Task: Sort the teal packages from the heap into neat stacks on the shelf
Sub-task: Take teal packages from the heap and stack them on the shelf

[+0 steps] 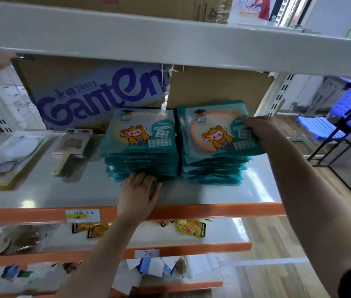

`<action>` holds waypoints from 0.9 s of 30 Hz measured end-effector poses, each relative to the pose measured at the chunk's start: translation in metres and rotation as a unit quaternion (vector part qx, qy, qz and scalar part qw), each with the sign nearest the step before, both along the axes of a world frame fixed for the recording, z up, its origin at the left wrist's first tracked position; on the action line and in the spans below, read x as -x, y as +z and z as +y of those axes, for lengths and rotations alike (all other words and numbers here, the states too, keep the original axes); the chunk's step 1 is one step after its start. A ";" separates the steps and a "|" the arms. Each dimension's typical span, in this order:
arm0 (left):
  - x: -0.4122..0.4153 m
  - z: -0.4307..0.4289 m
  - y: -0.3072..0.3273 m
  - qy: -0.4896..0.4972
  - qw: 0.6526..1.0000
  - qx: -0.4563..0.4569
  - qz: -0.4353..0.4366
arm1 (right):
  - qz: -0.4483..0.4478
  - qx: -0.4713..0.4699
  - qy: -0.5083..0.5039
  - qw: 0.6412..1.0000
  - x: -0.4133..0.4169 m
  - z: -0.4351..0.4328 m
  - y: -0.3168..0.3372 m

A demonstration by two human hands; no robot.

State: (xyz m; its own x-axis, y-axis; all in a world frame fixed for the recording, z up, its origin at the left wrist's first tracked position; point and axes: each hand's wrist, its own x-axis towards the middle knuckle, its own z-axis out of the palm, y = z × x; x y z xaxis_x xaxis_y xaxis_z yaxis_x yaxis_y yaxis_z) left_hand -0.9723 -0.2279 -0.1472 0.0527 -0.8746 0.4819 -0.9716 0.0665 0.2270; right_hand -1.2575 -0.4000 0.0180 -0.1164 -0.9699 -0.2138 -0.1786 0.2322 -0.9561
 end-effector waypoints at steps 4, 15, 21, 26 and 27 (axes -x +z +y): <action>0.002 0.000 -0.002 0.015 1.000 -0.005 -0.014 | 0.078 0.014 0.053 0.995 -0.006 -0.007 0.000; 0.006 0.005 -0.001 0.043 0.999 0.009 0.002 | 0.223 0.082 0.011 0.971 -0.019 -0.017 -0.019; 0.006 0.005 -0.001 0.045 0.999 0.018 0.000 | 0.334 0.116 0.013 0.935 -0.019 -0.025 -0.023; 0.005 0.005 -0.002 0.044 0.999 0.026 0.007 | 0.379 0.157 0.028 0.912 -0.016 -0.026 -0.029; 0.005 0.005 -0.002 0.044 0.999 0.027 0.007 | 0.379 0.160 0.030 0.911 -0.016 -0.025 -0.031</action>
